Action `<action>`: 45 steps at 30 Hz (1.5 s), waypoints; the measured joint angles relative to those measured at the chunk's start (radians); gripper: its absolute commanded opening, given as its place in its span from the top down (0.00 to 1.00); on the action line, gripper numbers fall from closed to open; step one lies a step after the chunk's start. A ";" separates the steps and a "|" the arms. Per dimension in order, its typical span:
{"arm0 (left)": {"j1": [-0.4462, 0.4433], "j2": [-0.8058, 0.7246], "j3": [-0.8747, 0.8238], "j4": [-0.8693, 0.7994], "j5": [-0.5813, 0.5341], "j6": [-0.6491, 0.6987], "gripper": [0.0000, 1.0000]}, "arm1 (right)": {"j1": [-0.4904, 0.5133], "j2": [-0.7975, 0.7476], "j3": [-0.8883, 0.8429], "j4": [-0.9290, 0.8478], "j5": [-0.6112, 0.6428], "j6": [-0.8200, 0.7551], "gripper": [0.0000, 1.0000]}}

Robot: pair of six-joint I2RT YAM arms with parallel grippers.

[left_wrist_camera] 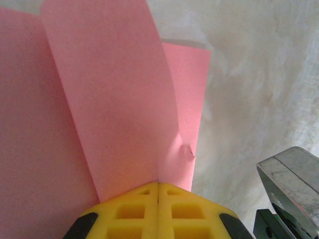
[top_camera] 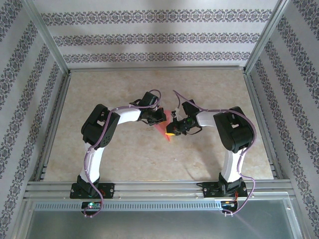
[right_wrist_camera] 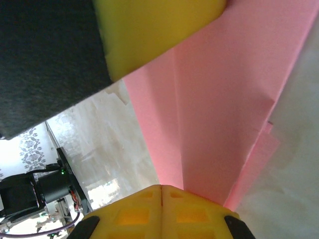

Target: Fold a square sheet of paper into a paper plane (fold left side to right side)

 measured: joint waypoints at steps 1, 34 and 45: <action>0.000 0.000 0.000 0.000 0.000 0.000 1.00 | 0.002 0.003 0.000 0.005 0.000 0.001 1.00; 0.000 -0.061 -0.123 0.116 -0.058 -0.031 1.00 | 0.048 -0.026 -0.083 0.161 0.046 0.097 1.00; 0.000 -0.100 -0.219 0.227 -0.091 -0.068 1.00 | -0.014 -0.159 -0.149 0.166 0.063 0.112 1.00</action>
